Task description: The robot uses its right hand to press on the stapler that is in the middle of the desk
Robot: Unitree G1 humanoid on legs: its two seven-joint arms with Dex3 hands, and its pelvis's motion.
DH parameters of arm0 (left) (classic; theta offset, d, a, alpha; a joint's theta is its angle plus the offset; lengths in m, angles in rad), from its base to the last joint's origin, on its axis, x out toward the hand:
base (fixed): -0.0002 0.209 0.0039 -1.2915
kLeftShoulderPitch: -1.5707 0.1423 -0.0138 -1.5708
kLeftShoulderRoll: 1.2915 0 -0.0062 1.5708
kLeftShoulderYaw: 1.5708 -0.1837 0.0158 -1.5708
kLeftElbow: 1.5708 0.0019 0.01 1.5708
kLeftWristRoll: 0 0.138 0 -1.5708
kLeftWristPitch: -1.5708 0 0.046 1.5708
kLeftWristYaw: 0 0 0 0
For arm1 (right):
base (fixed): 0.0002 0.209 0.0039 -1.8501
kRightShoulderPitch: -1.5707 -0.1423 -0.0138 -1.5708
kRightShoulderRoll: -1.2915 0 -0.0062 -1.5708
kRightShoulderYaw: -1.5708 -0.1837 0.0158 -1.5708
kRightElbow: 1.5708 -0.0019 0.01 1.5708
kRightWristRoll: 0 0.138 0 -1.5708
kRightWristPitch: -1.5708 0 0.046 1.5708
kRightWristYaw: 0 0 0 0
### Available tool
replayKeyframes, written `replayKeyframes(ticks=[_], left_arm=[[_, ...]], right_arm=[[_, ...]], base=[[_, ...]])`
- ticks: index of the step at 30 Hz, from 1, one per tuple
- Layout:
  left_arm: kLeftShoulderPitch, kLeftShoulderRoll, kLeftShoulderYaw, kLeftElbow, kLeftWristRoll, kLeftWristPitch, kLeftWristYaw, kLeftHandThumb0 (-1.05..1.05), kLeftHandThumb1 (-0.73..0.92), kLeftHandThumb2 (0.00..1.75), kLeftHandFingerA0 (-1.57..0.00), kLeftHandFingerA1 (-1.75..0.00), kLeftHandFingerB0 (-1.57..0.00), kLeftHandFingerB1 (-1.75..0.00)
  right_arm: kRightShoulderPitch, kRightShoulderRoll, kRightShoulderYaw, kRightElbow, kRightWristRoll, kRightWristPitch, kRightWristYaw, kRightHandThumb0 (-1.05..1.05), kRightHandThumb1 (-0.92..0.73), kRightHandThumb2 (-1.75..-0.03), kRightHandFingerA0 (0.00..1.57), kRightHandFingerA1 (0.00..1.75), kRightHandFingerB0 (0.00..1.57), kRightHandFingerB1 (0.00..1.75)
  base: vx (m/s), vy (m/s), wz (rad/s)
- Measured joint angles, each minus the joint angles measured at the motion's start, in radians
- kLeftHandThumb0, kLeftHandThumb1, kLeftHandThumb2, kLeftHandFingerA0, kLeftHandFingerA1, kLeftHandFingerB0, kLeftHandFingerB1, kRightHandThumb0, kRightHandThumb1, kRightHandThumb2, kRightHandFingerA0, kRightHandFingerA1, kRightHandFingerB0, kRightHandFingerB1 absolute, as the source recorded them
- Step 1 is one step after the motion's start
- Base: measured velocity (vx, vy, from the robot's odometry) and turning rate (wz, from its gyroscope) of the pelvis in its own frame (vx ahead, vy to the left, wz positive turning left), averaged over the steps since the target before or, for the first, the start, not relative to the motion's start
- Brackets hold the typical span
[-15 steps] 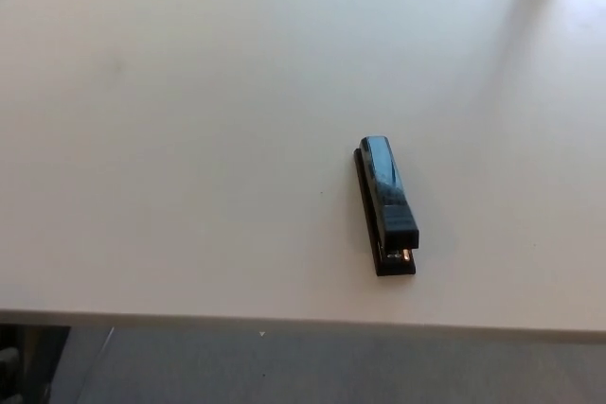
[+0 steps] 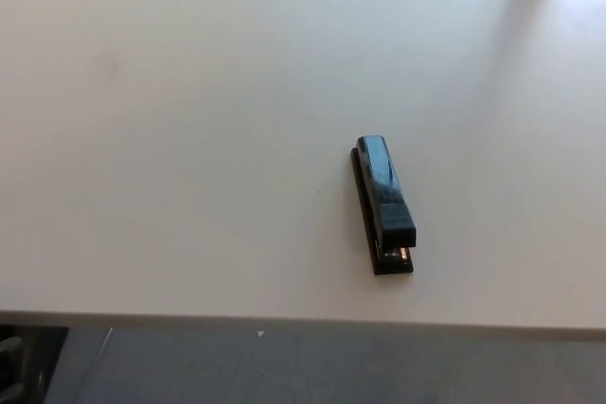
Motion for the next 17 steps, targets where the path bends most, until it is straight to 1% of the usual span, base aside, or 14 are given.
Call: replayKeyframes(ticks=[1, 2, 4, 5, 7, 8, 9, 10, 11, 12, 13, 14, 17], left_arm=[[-0.002, 0.0, 0.0, 0.0, 0.0, 0.001, 0.0, -0.66, 0.77, 1.04, -0.02, -0.39, -0.1, -0.32], [-0.006, 0.001, 0.0, 0.001, 0.0, 0.005, 0.0, -0.68, 0.78, 1.04, 0.0, -0.38, -0.11, -0.3], [-0.016, 0.001, 0.001, 0.001, -0.001, 0.012, 0.0, -0.69, 0.79, 1.05, 0.0, -0.38, -0.11, -0.29], [-0.019, 0.002, 0.001, 0.001, -0.001, 0.016, 0.0, -0.65, 0.92, 0.76, -0.12, -0.32, -0.09, -0.21], [-0.019, 0.008, 0.003, 0.002, -0.002, 0.026, 0.0, -0.64, 0.92, 0.76, -0.11, -0.32, -0.09, -0.21], [-0.02, 0.011, 0.004, 0.003, -0.002, 0.03, -0.001, -0.68, 0.92, 0.79, -0.11, -0.32, -0.07, -0.19], [-0.022, 0.013, 0.004, 0.003, -0.003, 0.034, -0.001, -0.65, 0.8, 1.06, -0.02, -0.39, -0.09, -0.31], [-0.025, 0.015, 0.004, 0.003, -0.003, 0.04, -0.001, -0.63, 0.92, 0.77, -0.13, -0.33, -0.07, -0.22], [-0.029, 0.015, 0.004, 0.003, -0.003, 0.044, -0.001, -0.63, 0.79, 1.06, -0.05, -0.42, -0.05, -0.33], [-0.035, 0.016, 0.002, 0.003, -0.003, 0.049, -0.001, -0.58, 0.92, 0.77, -0.12, -0.32, -0.04, -0.22], [-0.037, 0.016, 0.001, 0.004, -0.003, 0.051, 0.0, -0.65, 0.8, 1.06, -0.02, -0.39, -0.09, -0.3], [-0.041, 0.016, -0.001, 0.003, -0.002, 0.054, 0.0, -0.66, 0.81, 1.06, -0.03, -0.37, -0.08, -0.29], [-0.043, 0.016, -0.005, 0.003, -0.002, 0.064, -0.001, -0.67, 0.81, 1.06, 0.0, -0.37, -0.11, -0.29]], right_arm=[[-0.044, 0.024, 0.002, 0.018, 0.0, 0.009, 0.006, -1.04, -0.81, -1.12, 0.0, 0.07, 0.0, 0.0], [-0.085, 0.055, 0.003, 0.038, 0.001, 0.018, 0.012, -1.05, -0.78, -1.11, 0.0, 0.07, 0.0, 0.0], [-0.127, 0.109, 0.003, 0.061, 0.003, 0.023, 0.018, -1.05, -0.78, -1.12, 0.0, 0.07, 0.0, 0.0], [-0.138, 0.13, 0.003, 0.069, 0.003, 0.025, 0.021, -1.05, -0.79, -1.13, 0.0, 0.08, 0.0, 0.0], [-0.148, 0.158, 0.004, 0.078, 0.002, 0.025, 0.021, -1.05, -0.81, -1.14, 0.0, 0.09, 0.0, 0.0], [-0.149, 0.167, 0.006, 0.081, 0.001, 0.024, 0.021, -1.05, -0.83, -1.15, 0.0, 0.08, 0.0, 0.0], [-0.149, 0.173, 0.008, 0.081, -0.001, 0.021, 0.021, -1.05, -0.83, -1.15, 0.0, 0.07, 0.0, 0.0], [-0.149, 0.179, 0.009, 0.082, -0.002, 0.016, 0.022, -1.05, -0.82, -1.15, 0.0, 0.06, 0.0, 0.0], [-0.149, 0.182, 0.009, 0.082, -0.002, 0.013, 0.022, -1.05, -0.84, -1.15, 0.0, 0.07, 0.0, 0.0], [-0.149, 0.186, 0.01, 0.082, -0.004, 0.006, 0.024, -1.05, -0.84, -1.16, 0.0, 0.06, 0.0, 0.0], [-0.148, 0.187, 0.011, 0.082, -0.004, 0.002, 0.025, -1.05, -0.84, -1.16, 0.0, 0.04, 0.0, 0.0], [-0.148, 0.189, 0.016, 0.082, -0.008, -0.006, 0.027, -1.05, -0.84, -1.15, 0.0, 0.04, 0.0, 0.0], [-0.14, 0.195, 0.024, 0.082, -0.015, -0.024, 0.035, -1.05, -0.84, -1.15, 0.0, 0.05, 0.0, 0.01]], base=[[0.0, 0.0, 0.0], [0.0, 0.0, 0.0], [0.0, 0.0, 0.0], [0.0, 0.0, 0.0], [0.0, 0.0, 0.0], [0.0, 0.0, 0.0], [0.0, 0.0, 0.0], [0.0, 0.0, 0.0], [0.0, 0.0, 0.0], [0.0, 0.0, 0.0], [0.0, 0.0, 0.0], [0.0, 0.0, 0.0], [0.0, 0.0, 0.0]])
